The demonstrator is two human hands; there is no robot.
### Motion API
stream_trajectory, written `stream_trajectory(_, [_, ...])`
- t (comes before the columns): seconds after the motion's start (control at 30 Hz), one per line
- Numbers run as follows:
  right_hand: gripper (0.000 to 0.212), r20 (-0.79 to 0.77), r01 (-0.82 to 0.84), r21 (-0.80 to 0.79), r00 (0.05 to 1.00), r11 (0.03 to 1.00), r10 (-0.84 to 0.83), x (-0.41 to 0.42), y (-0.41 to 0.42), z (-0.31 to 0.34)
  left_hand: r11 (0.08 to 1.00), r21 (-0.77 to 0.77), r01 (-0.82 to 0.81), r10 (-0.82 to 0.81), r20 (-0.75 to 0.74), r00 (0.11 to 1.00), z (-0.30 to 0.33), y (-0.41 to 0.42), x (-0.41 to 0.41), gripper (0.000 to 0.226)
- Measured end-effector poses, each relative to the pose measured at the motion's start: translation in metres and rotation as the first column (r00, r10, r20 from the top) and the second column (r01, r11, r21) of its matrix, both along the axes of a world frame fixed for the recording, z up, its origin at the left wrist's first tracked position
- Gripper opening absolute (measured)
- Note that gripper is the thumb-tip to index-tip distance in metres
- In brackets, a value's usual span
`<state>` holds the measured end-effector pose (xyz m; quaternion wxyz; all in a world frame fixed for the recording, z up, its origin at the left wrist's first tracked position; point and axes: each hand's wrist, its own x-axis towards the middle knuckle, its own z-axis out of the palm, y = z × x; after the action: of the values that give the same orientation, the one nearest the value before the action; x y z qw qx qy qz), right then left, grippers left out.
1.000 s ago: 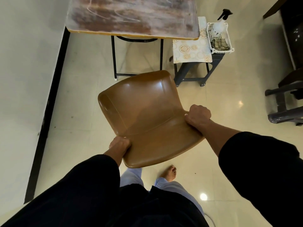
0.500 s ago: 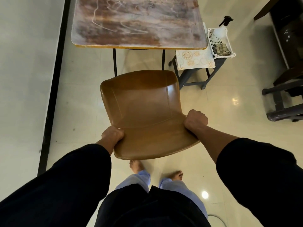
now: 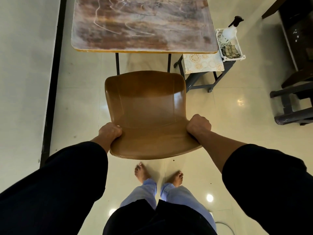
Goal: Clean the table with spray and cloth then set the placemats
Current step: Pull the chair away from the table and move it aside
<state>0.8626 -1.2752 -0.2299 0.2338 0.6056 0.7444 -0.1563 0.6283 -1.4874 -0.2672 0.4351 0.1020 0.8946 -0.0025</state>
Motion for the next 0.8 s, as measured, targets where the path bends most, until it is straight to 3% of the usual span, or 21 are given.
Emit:
stream_trajectory(0.23, [0.017,-0.007,0.015,-0.017,1.000,1.000,-0.015,-0.011,0.002,0.000,1.000,-0.014,0.023,-0.023,-0.011,1.000,-0.002,0.002,-0.014,0.043])
stream_trajectory(0.37, [0.006,-0.020,0.043,-0.034,0.999,0.998,-0.044,-0.017,-0.004,-0.001,0.999,-0.017,0.052,-0.052,-0.033,0.998,-0.003,0.002,-0.025,0.039])
stream_trajectory(0.53, [0.007,-0.029,0.062,-0.041,0.998,0.997,-0.063,-0.016,-0.008,0.000,0.997,-0.024,0.072,-0.073,-0.034,0.997,-0.009,0.000,-0.023,0.036])
stream_trajectory(0.7, [0.002,-0.043,-0.014,-0.048,0.999,0.999,0.011,-0.017,-0.010,0.005,0.982,-0.047,0.182,-0.183,-0.023,0.983,0.004,0.000,-0.020,0.037])
stream_trajectory(0.8, [0.010,-0.052,-0.103,-0.060,0.994,0.993,0.100,-0.019,-0.018,0.010,0.947,-0.070,0.315,-0.317,-0.033,0.948,0.017,-0.001,-0.010,0.039])
